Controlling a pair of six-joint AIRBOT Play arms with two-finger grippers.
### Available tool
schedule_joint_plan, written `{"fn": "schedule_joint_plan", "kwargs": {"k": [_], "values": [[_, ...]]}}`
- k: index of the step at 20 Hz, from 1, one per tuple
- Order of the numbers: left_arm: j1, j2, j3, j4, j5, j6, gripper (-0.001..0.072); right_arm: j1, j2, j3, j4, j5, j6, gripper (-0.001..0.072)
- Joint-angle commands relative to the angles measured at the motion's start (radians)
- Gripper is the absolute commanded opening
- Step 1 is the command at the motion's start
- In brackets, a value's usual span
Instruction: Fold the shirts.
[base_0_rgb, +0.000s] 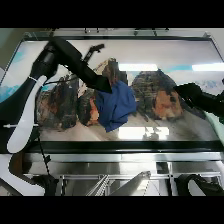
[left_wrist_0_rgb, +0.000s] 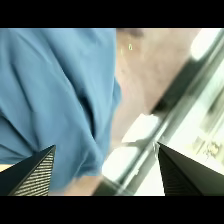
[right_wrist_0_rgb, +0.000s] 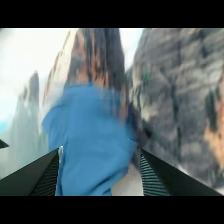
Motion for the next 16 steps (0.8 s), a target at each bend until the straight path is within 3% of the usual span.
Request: {"fn": "schedule_joint_plan", "kwargs": {"k": [1, 3, 4, 7, 10, 12, 16], "values": [[-0.115, 0.019, -0.017, 0.116, 0.074, -0.101, 0.0719, 0.001, -0.024, 0.0, -0.028, 0.132, -0.011, 0.0557], [-0.113, 0.035, -0.053, 0.161, 0.174, -0.19, 0.0719, 0.001, -0.085, 0.003, -0.027, 0.188, -0.049, 0.0557], [-0.1, 0.074, -0.132, 0.168, 0.159, -0.222, 0.0719, 0.002, -0.134, 0.013, -0.027, 0.212, -0.061, 0.0556], [-0.054, 0.229, -0.454, 0.168, 0.113, -0.225, 0.0719, 0.017, -0.333, 0.098, -0.027, 0.271, -0.085, 0.0554], [-0.006, 0.386, -0.773, 0.156, -0.124, -0.226, 0.072, 0.104, -0.556, 0.235, -0.028, 0.274, -0.085, 0.0494], [0.005, 0.448, -0.911, 0.056, -0.315, -0.224, 0.0719, 0.172, -0.693, 0.32, -0.028, 0.266, -0.081, 0.0494], [-0.008, 0.442, -0.943, -0.027, -0.566, -0.217, 0.0718, 0.258, -0.868, 0.372, -0.024, 0.216, -0.036, 0.0493]]}}
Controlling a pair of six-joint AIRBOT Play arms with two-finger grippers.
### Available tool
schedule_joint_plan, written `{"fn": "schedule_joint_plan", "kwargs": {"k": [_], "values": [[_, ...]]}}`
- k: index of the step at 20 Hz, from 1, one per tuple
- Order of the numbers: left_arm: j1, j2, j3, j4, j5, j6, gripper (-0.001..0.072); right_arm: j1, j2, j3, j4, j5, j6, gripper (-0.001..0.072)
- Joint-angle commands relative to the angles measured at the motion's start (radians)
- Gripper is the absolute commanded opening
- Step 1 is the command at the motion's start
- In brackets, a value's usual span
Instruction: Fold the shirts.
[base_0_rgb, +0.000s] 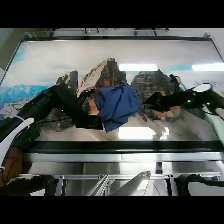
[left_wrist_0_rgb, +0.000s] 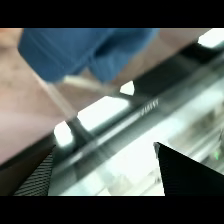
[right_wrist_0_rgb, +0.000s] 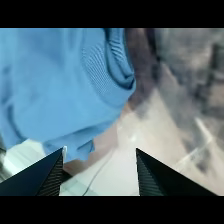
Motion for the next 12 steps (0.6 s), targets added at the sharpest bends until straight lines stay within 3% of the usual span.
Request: {"fn": "schedule_joint_plan", "kwargs": {"k": [1, 4, 6, 7, 8, 9, 10, 12], "values": [[-0.002, -0.005, -0.038, -0.064, -0.234, -0.001, 0.0717, 0.07, -0.15, 0.047, 0.003, -0.036, 0.034, 0.0493], [-0.014, -0.114, 0.078, -0.068, -0.245, -0.001, 0.0718, 0.101, -0.175, 0.047, 0.042, -0.068, 0.023, 0.0483], [-0.032, -0.198, 0.163, -0.097, -0.246, 0.0, 0.0718, 0.112, -0.175, 0.047, 0.161, -0.082, -0.04, 0.0482], [-0.042, -0.236, 0.203, -0.1, -0.241, 0.0, 0.0717, 0.113, -0.175, 0.047, 0.229, -0.084, -0.064, 0.0422], [-0.05, -0.275, 0.246, -0.101, -0.233, 0.0, 0.0644, 0.113, -0.175, 0.047, 0.28, -0.082, -0.091, 0.0262], [-0.055, -0.31, 0.288, -0.099, -0.218, 0.0, 0.0343, 0.112, -0.175, 0.047, 0.332, -0.07, -0.126, 0.0119], [-0.056, -0.335, 0.328, -0.099, -0.193, 0.003, 0.0008, 0.111, -0.172, 0.047, 0.383, -0.041, -0.171, 0.0028], [-0.047, -0.337, 0.41, -0.104, -0.115, 0.011, 0.0019, 0.102, -0.132, 0.047, 0.486, 0.06, -0.261, 0.0028]]}}
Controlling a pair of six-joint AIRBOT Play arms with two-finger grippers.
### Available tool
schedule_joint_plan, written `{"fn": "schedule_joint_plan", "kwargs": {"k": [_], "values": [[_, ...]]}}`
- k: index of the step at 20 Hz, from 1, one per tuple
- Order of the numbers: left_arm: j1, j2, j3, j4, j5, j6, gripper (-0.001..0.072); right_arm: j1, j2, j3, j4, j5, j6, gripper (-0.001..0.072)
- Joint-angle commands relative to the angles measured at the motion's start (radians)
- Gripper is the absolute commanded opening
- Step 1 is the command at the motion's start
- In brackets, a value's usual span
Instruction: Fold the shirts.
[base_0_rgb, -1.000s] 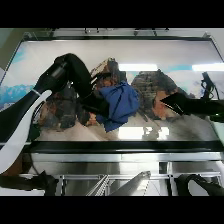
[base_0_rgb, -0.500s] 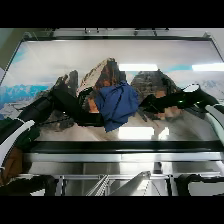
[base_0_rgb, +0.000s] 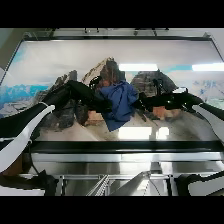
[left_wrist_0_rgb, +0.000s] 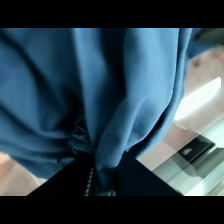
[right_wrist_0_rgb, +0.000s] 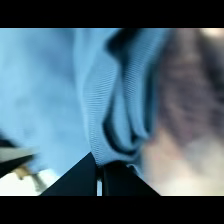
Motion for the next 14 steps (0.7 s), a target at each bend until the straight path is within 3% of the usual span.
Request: {"fn": "schedule_joint_plan", "kwargs": {"k": [1, 5, 7, 10, 14], "values": [[0.011, -0.014, 0.153, -0.015, 0.113, 0.027, 0.0018, -0.02, 0.074, 0.002, 0.216, 0.152, -0.153, 0.0027], [0.078, 0.256, 0.333, -0.02, 0.217, 0.032, 0.0019, -0.129, 0.424, 0.002, 0.36, 0.318, -0.253, 0.0028], [0.117, 0.449, 0.443, -0.02, 0.202, 0.037, 0.0019, -0.201, 0.685, 0.002, 0.476, 0.323, -0.31, 0.0028], [0.18, 0.661, 0.607, -0.011, 0.076, 0.054, 0.0022, -0.278, 1.05, 0.003, 0.505, 0.136, -0.36, 0.0028], [0.26, 0.654, 0.788, -0.014, 0.188, 0.064, 0.0022, -0.247, 1.293, 0.002, 0.324, -0.158, -0.346, 0.0028]]}}
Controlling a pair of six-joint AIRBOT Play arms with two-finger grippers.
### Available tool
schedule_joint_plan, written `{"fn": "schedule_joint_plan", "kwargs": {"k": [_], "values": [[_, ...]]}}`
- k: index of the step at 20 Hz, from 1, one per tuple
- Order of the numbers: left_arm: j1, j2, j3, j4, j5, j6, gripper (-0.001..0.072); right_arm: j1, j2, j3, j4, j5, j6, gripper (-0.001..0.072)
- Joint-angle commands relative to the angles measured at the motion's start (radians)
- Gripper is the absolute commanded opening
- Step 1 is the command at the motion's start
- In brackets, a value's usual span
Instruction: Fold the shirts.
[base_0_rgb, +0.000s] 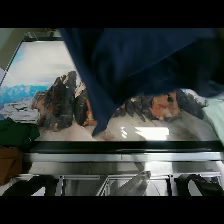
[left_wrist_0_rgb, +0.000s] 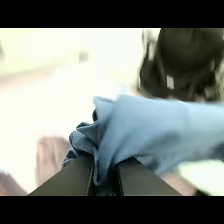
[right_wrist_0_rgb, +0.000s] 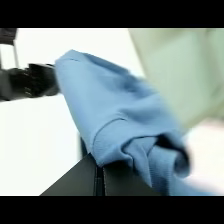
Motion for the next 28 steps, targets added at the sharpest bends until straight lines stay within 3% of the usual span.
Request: {"fn": "schedule_joint_plan", "kwargs": {"k": [1, 4, 7, 11, 14, 15, 16, 17, 20, 23, 26, 28], "values": [[0.053, -0.016, 0.134, 0.017, 0.075, 0.006, 0.0023, 0.004, 0.183, -0.001, -0.104, -0.244, -0.004, 0.0028], [0.007, -0.166, 0.07, 0.019, 0.101, 0.016, 0.0022, 0.022, 0.054, -0.005, -0.192, -0.206, 0.092, 0.0028], [-0.032, -0.36, -0.005, 0.019, 0.085, 0.109, 0.0022, 0.095, -0.176, -0.031, -0.291, -0.209, 0.105, 0.0028], [-0.057, -0.653, 0.036, 0.021, 0.035, 0.172, 0.0022, 0.127, -0.55, -0.034, -0.356, -0.328, 0.105, 0.0028], [-0.05, -0.849, 0.122, 0.018, 0.028, 0.171, 0.0023, 0.088, -0.801, -0.03, -0.338, -0.405, 0.105, 0.0034], [-0.04, -0.883, 0.135, 0.016, 0.024, 0.171, 0.013, 0.068, -0.862, -0.019, -0.333, -0.405, 0.106, 0.0106], [-0.026, -0.9, 0.133, 0.01, 0.015, 0.166, 0.044, 0.036, -0.908, -0.006, -0.333, -0.389, 0.107, 0.0336], [-0.009, -0.896, 0.117, 0.009, 0.008, 0.162, 0.0687, -0.002, -0.93, 0.006, -0.335, -0.352, 0.108, 0.0452], [0.082, -0.839, 0.075, 0.01, 0.088, 0.156, 0.071, -0.15, -0.916, 0.042, -0.373, -0.193, 0.114, 0.045], [0.178, -0.761, 0.01, 0.009, 0.306, 0.076, 0.0709, -0.287, -0.866, 0.05, -0.534, -0.084, 0.236, 0.0451], [0.207, -0.658, -0.236, 0.011, 0.434, 0.047, 0.0709, -0.32, -0.862, 0.05, -0.753, -0.07, 0.319, 0.0451], [0.206, -0.563, -0.486, 0.017, 0.39, 0.048, 0.0709, -0.302, -0.879, 0.05, -0.799, -0.048, 0.335, 0.0452]]}}
